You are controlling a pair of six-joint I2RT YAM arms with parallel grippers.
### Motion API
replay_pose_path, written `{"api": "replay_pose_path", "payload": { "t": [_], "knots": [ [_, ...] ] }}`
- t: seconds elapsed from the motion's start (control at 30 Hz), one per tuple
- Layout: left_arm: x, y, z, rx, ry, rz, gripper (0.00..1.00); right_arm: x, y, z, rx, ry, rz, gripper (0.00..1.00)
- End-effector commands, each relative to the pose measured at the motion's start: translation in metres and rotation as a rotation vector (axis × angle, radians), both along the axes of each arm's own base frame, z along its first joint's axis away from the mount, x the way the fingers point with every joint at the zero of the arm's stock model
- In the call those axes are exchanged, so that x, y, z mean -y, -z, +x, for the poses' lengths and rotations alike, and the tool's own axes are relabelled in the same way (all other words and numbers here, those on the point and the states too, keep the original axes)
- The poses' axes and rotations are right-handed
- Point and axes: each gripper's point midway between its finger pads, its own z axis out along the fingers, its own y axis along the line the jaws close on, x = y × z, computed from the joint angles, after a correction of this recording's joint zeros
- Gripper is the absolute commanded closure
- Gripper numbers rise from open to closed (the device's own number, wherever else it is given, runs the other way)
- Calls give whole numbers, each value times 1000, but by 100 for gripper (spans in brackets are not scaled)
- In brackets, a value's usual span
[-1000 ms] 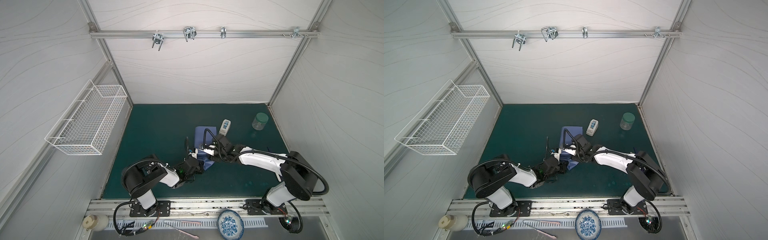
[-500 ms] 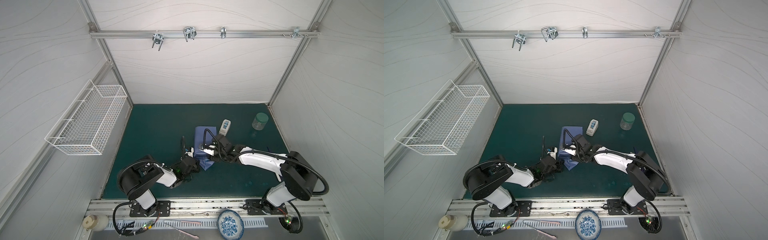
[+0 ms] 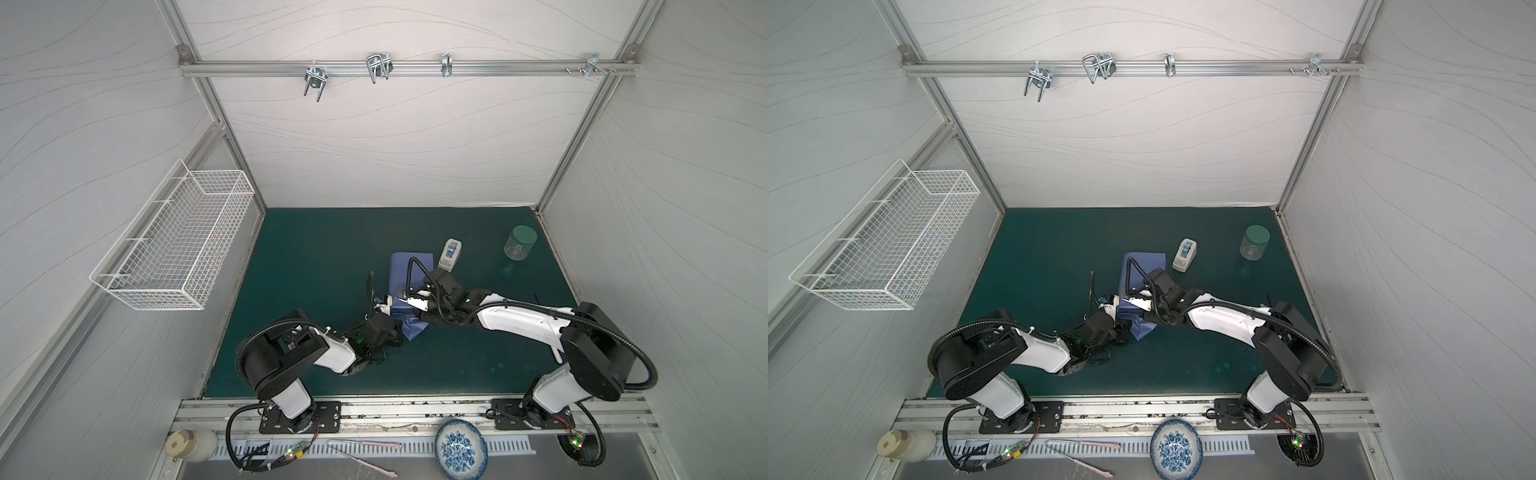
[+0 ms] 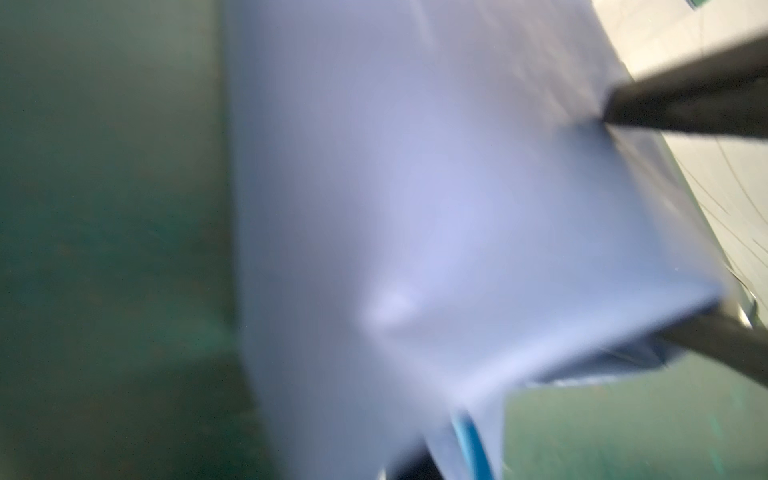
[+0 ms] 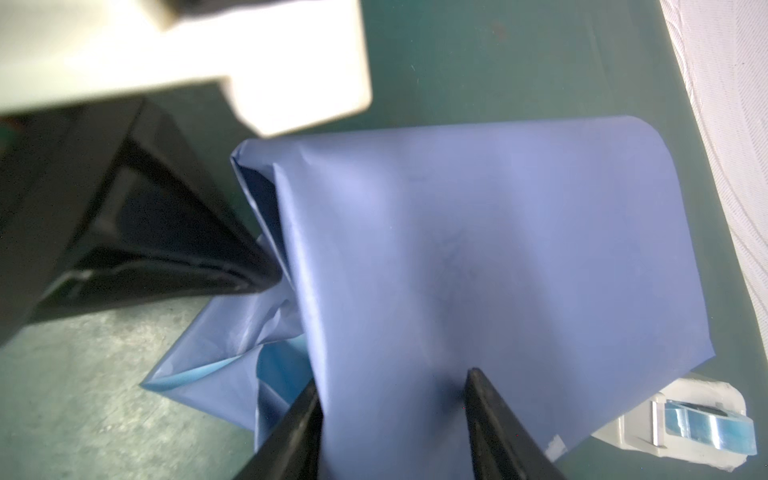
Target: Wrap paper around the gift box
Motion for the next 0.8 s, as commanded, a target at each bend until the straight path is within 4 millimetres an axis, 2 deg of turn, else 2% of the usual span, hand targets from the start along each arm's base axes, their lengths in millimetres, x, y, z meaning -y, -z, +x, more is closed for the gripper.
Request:
{"api": "replay_pose_path", "payload": {
  "t": [0.0, 0.47, 0.6, 0.77],
  "knots": [
    [1, 11, -11, -26, 0, 12, 90, 13, 27, -12, -83, 3, -70, 48],
    [12, 18, -32, -58, 5, -50, 92, 14, 29, -12, -87, 6, -73, 48],
    [4, 15, -25, -28, -34, -63, 93, 14, 29, -11, -85, 7, -73, 48],
    [-4, 14, -4, -43, -57, -78, 94, 15, 30, -12, -87, 7, -74, 48]
  ]
}}
